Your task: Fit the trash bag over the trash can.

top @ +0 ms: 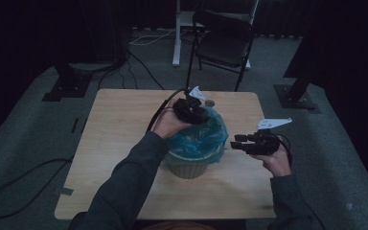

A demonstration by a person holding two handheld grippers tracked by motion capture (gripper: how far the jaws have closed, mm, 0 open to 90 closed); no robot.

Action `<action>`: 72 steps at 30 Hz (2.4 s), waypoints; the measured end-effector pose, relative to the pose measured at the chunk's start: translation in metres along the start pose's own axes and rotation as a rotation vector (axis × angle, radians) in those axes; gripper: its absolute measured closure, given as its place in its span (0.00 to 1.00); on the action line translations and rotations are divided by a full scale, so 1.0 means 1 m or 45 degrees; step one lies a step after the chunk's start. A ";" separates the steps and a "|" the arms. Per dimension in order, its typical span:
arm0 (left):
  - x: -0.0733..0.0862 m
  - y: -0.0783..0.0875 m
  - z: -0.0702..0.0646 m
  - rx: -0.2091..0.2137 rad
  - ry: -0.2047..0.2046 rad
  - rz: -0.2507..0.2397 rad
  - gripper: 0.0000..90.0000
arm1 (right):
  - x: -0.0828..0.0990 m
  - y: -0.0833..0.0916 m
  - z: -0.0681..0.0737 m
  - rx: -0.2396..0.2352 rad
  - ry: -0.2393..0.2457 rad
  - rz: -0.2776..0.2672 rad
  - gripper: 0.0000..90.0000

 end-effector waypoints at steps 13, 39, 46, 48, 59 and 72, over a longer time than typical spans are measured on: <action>0.002 -0.014 0.002 0.009 0.032 0.151 0.67 | 0.000 0.000 0.001 -0.002 0.006 -0.003 0.61; -0.001 0.000 0.001 -0.031 0.020 0.058 0.66 | 0.000 0.001 0.001 0.001 0.004 -0.004 0.61; 0.001 0.027 0.002 -0.057 0.020 -0.104 0.65 | 0.000 0.001 0.001 0.003 0.003 -0.006 0.61; 0.003 0.035 0.003 -0.060 0.030 -0.156 0.65 | 0.000 0.001 0.001 0.003 0.003 -0.007 0.61; 0.021 0.067 0.010 -0.091 0.084 -0.343 0.64 | 0.001 0.001 0.000 0.007 0.001 -0.007 0.61; 0.033 0.098 0.012 -0.117 0.090 -0.413 0.62 | 0.001 0.001 0.000 0.009 0.000 -0.008 0.61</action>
Point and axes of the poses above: each handheld gripper's, and its own axes: y roughly backward along the jaws, x roughly out of its underside, z roughly to its left, the point moved 2 cm from there along -y, roughly forward along the jaws, and after that the axes turned 5 degrees about x, right-handed, at the moved point
